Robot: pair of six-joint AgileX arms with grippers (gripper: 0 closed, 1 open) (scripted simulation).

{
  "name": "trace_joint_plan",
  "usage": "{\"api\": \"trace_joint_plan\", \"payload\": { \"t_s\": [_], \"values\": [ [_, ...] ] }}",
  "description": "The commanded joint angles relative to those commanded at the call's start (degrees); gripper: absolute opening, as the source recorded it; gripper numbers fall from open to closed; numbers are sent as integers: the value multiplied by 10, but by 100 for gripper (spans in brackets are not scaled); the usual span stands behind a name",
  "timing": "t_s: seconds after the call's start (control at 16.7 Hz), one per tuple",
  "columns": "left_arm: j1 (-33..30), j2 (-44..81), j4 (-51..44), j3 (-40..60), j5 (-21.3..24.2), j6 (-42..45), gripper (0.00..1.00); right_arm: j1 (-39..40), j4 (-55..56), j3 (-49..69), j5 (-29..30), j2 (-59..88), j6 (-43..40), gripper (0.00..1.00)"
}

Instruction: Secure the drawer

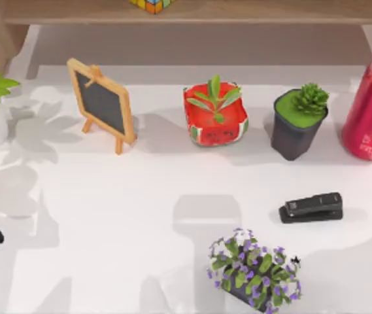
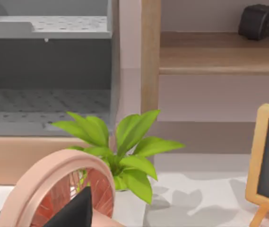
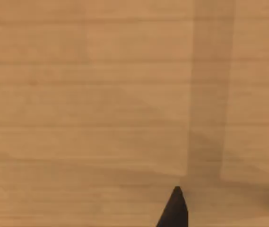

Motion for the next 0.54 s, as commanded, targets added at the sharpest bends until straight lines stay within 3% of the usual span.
{"api": "trace_joint_plan", "payload": {
  "t_s": [0.18, 0.54],
  "values": [
    [0, 0, 0, 0, 0, 0, 100, 0, 0, 0, 0, 0, 0, 98],
    [0, 0, 0, 0, 0, 0, 100, 0, 0, 0, 0, 0, 0, 100]
  ]
}}
